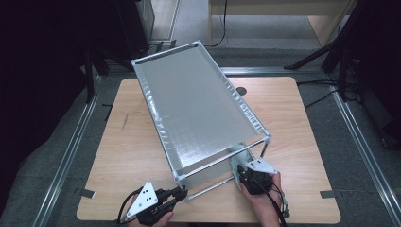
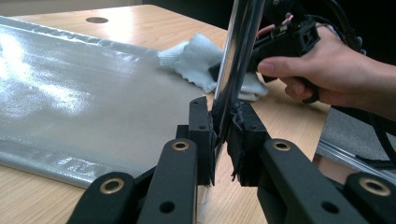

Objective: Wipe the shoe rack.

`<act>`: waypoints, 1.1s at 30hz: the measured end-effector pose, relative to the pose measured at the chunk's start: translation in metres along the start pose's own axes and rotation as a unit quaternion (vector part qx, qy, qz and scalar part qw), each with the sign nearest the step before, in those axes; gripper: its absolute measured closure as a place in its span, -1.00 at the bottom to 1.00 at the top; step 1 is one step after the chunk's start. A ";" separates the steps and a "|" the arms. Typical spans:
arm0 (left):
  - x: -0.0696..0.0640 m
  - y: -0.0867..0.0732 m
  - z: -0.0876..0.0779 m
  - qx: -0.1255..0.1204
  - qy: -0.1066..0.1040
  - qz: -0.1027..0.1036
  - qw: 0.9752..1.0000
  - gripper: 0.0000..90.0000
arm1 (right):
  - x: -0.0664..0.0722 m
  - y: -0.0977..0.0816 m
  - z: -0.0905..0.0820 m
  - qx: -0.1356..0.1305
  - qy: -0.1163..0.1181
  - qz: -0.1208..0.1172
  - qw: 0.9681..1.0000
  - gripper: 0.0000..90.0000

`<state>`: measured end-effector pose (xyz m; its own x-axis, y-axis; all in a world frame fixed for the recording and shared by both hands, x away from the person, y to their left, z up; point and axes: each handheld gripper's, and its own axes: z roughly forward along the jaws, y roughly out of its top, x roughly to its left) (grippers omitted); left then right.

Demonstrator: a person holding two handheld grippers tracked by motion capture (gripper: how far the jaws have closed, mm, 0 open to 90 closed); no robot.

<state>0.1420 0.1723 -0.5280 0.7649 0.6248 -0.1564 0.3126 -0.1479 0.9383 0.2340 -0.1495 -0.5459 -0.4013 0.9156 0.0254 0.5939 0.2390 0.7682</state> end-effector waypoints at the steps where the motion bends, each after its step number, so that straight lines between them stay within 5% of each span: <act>1: 0.000 0.000 0.000 0.000 0.000 0.001 1.000 0.79 | -0.002 0.001 -0.001 -0.009 -0.006 -0.001 1.000 0.73; 4: 0.000 0.000 0.000 0.001 -0.001 -0.002 1.000 0.79 | -0.008 0.007 -0.003 -0.025 -0.024 0.010 0.999 0.77; 7: 0.001 0.001 -0.001 0.000 -0.006 -0.011 1.000 0.76 | -0.011 0.005 0.003 -0.013 -0.024 0.007 1.000 0.76; 12: 0.002 0.002 -0.003 -0.002 -0.016 -0.018 1.000 0.66 | -0.008 0.006 -0.003 -0.016 -0.001 0.004 1.000 0.21; 14: 0.003 0.002 -0.003 -0.001 -0.015 -0.017 1.000 0.75 | -0.007 0.006 -0.005 -0.017 -0.010 0.003 1.000 0.19; 18: 0.002 0.003 -0.003 0.004 -0.011 -0.004 1.000 0.78 | -0.008 0.004 -0.002 -0.003 0.009 0.009 1.000 0.71; 20: 0.002 0.003 -0.003 0.004 -0.010 -0.003 1.000 0.78 | -0.006 0.004 0.000 -0.002 0.009 0.003 1.000 0.77; 27: 0.000 0.003 -0.001 0.003 -0.003 -0.004 1.000 0.79 | 0.038 0.000 0.005 0.004 0.068 -0.024 0.997 0.83; 33: 0.000 0.002 -0.001 0.002 -0.002 -0.002 1.000 0.79 | 0.094 -0.007 0.007 0.001 0.143 -0.062 0.988 0.78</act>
<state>0.1417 0.1728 -0.5253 0.7656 0.6227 -0.1614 0.3181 -0.1483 0.9364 0.1967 -0.0628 -0.5531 -0.6508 0.7511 0.1110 0.5292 0.3439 0.7757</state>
